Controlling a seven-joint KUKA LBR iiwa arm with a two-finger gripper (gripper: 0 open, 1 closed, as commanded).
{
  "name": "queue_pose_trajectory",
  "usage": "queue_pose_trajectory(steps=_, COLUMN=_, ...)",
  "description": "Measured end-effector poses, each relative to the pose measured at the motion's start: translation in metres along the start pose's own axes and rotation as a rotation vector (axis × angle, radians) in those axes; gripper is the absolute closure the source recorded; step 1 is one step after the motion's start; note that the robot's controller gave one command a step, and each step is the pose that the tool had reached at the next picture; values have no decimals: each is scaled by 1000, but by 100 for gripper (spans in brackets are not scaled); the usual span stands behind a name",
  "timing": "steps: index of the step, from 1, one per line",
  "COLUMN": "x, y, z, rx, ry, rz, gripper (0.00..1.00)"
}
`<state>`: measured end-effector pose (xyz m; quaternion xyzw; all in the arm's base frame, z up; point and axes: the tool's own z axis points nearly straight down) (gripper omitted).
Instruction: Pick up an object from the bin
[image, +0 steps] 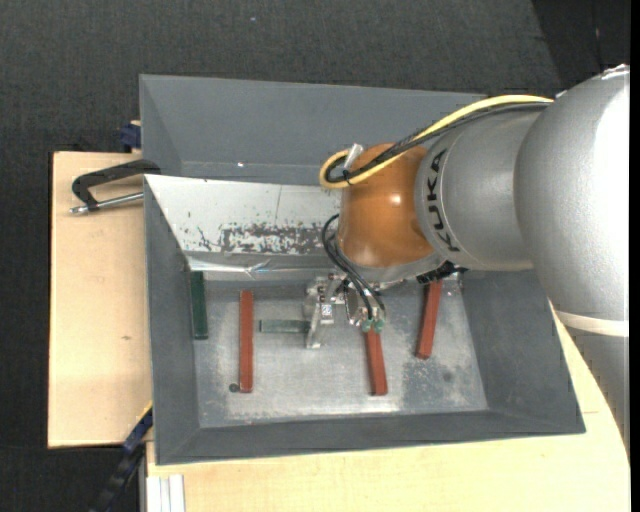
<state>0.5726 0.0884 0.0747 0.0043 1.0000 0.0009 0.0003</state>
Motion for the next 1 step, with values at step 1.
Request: queue_pose_trajectory(steps=1, x=2, y=-17, z=-191, rx=-1, ry=-12, rz=7, gripper=100)
